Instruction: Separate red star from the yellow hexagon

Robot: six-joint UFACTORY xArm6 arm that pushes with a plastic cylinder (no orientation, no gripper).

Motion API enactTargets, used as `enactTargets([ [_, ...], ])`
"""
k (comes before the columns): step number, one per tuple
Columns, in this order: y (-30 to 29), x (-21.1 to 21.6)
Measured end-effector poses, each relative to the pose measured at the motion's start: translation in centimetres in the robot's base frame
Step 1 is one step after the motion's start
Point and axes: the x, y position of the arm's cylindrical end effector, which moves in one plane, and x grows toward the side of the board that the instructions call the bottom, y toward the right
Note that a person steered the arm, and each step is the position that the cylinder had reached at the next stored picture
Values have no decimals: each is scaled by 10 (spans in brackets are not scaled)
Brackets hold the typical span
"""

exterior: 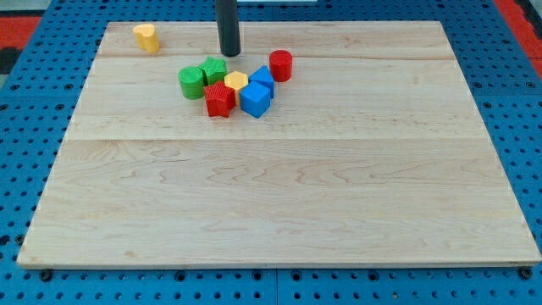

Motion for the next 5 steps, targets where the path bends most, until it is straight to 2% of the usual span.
enactTargets([
  [2, -16, 64],
  [4, -4, 136],
  [5, -44, 145],
])
